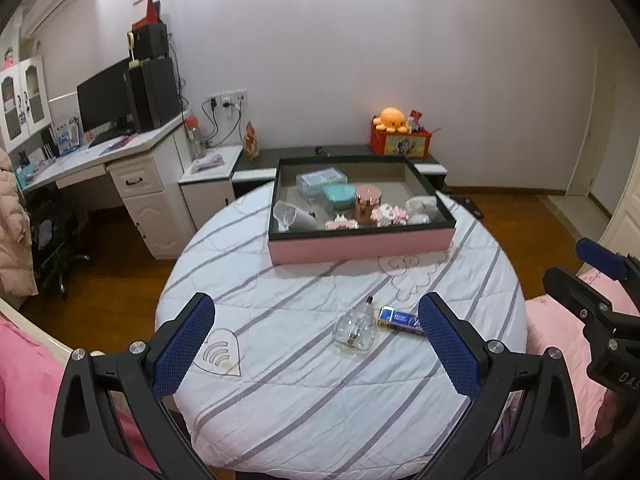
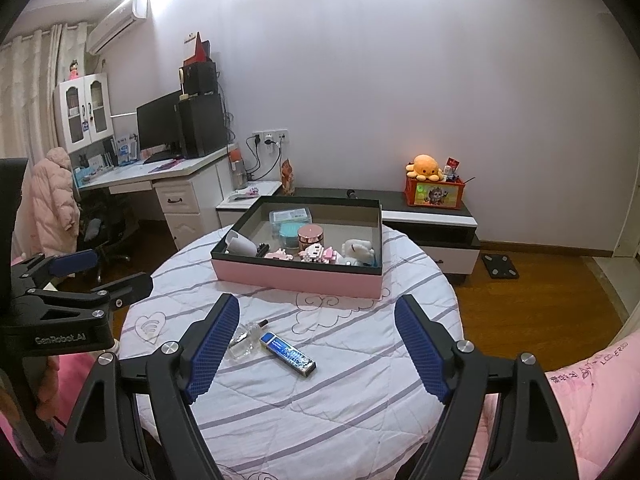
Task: Organize rigid objects
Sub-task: 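Withdraw both tools from the tray toward the glass bottle and blue box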
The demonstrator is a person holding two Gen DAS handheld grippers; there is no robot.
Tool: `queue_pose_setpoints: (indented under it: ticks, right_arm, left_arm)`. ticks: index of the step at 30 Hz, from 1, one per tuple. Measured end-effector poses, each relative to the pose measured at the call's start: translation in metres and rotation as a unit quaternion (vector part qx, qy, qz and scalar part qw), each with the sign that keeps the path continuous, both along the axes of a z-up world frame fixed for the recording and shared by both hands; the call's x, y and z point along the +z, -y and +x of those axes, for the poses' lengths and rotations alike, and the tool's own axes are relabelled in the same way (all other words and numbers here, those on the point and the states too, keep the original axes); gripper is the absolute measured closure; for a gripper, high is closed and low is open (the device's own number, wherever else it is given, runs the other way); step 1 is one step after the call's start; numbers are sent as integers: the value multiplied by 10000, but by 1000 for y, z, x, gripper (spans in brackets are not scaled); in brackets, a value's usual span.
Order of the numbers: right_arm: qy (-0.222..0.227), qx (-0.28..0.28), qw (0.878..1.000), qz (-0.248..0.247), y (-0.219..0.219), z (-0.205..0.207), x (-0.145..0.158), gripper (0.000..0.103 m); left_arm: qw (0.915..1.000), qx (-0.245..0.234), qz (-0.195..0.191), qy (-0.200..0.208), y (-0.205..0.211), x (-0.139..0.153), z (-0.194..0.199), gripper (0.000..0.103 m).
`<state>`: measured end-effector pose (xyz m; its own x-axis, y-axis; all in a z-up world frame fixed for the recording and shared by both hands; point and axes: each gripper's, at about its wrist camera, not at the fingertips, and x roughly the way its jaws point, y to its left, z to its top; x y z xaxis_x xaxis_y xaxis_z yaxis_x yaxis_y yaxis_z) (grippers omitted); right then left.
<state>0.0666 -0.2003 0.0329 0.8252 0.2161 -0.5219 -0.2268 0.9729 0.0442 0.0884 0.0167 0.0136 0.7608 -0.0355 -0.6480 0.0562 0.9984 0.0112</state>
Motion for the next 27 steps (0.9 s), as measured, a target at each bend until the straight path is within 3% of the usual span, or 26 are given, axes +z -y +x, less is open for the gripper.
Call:
queue_pose_setpoints:
  ticks: [7,14,22,27]
  right_arm:
    - [-448,125,9988,-151,-8,24,-24,21]
    - [-1077,335,9928,-402,-28,60,-64,21]
    - [-1667,529,9824,-663,-48,100,-104,21]
    - [-1930,699,9767,-623,-51,115,-123,21]
  left_arm:
    - [9974,-21,176,-696,6,-41,25,0]
    - [9892,-65,154,-1459,6,-86,59,0]
    - [9780,-9,133,-2083,-1,-126,90,0]
    - [9739,8,126,-2268,-6,-138,99,0]
